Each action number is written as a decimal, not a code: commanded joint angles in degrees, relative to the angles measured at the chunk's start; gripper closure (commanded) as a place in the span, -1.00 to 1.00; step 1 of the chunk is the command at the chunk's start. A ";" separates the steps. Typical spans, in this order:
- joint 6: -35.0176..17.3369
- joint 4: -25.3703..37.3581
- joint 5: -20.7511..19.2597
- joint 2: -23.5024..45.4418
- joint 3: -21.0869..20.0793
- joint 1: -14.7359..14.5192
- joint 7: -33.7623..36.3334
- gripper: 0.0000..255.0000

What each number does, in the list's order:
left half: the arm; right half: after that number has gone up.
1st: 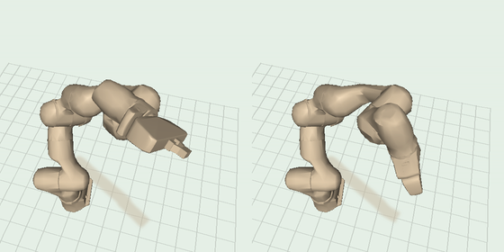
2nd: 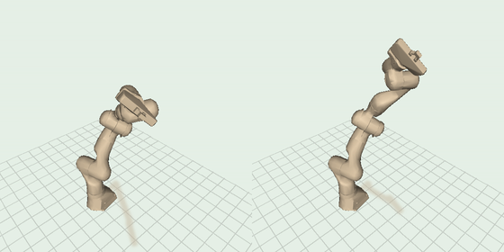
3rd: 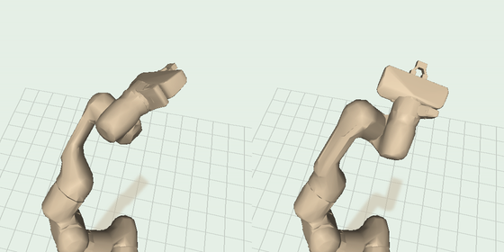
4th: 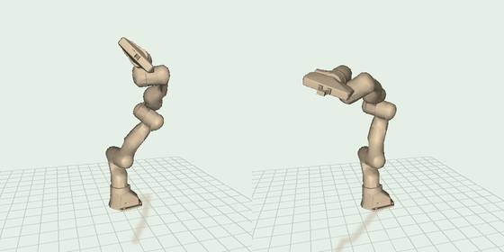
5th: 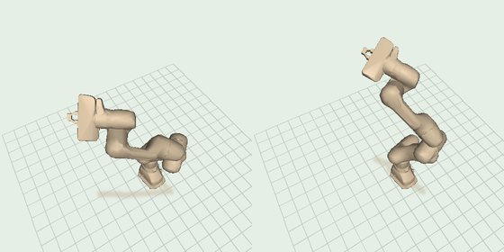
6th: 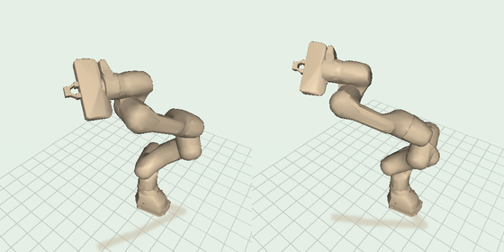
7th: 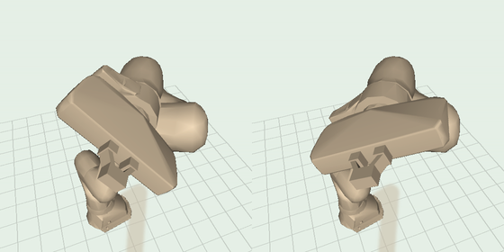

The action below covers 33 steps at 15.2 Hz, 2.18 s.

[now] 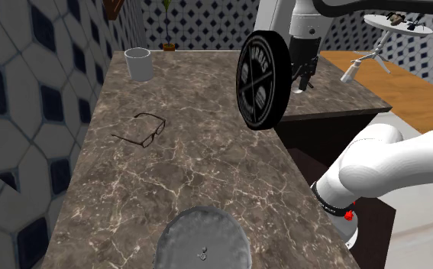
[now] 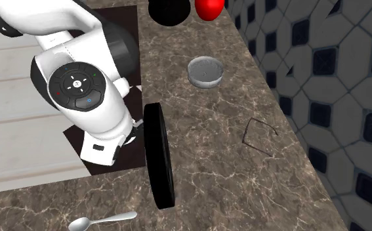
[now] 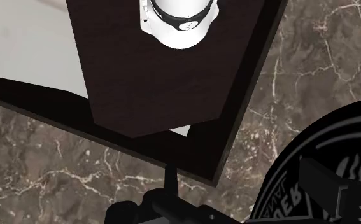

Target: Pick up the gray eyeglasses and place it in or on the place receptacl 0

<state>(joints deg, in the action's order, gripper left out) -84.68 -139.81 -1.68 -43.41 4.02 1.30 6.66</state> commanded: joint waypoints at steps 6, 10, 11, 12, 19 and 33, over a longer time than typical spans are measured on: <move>-5.22 2.33 4.06 6.42 -4.79 -2.43 5.45 -1.00; -9.12 5.44 6.38 12.39 -8.39 -4.04 9.58 -1.00; -10.03 6.39 6.82 13.97 -9.26 -4.37 10.60 -1.00; -10.91 7.40 7.19 15.59 -10.12 -4.70 11.61 -1.00; -15.99 16.34 7.95 27.75 -15.61 -6.68 18.87 -1.00; -18.02 43.98 0.48 55.27 -22.36 -12.30 33.62 -1.00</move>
<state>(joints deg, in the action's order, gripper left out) -102.71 -97.42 -0.63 10.40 -18.17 -10.58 39.56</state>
